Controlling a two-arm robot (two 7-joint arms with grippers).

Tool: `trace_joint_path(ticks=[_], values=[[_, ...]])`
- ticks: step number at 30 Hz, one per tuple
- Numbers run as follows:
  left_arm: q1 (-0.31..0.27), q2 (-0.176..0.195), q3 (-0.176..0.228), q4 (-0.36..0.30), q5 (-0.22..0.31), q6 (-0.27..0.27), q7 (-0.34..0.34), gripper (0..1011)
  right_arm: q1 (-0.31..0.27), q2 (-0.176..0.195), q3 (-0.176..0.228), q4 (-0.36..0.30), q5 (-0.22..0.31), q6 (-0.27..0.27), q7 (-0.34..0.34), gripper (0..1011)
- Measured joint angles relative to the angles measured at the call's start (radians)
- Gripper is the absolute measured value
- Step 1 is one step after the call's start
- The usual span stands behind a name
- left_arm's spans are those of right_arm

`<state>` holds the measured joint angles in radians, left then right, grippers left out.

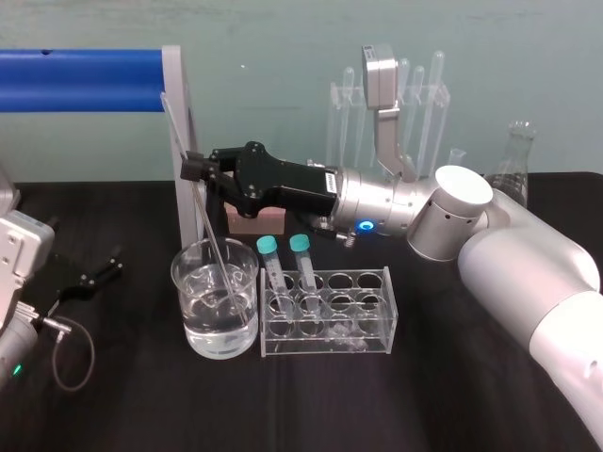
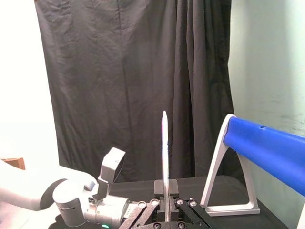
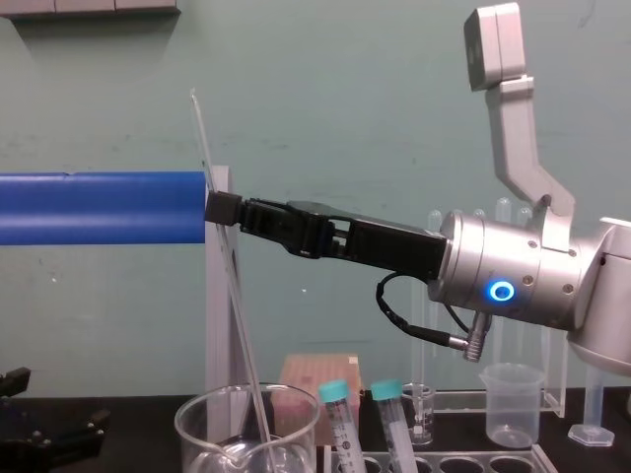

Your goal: Hold the thermometer with one hand and immerse one end into the beaker, then reinsert it into the test tube rack.

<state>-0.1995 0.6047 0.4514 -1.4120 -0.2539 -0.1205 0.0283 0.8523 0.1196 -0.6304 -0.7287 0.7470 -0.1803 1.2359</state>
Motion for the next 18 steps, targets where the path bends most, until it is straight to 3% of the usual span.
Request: trace_joint_path(ticks=[18], values=[[0.000, 0.000, 0.000, 0.000, 0.000, 0.000, 0.000, 1008, -0.020, 0.017, -0.003, -0.045, 0.000, 0.007, -0.022, 54]])
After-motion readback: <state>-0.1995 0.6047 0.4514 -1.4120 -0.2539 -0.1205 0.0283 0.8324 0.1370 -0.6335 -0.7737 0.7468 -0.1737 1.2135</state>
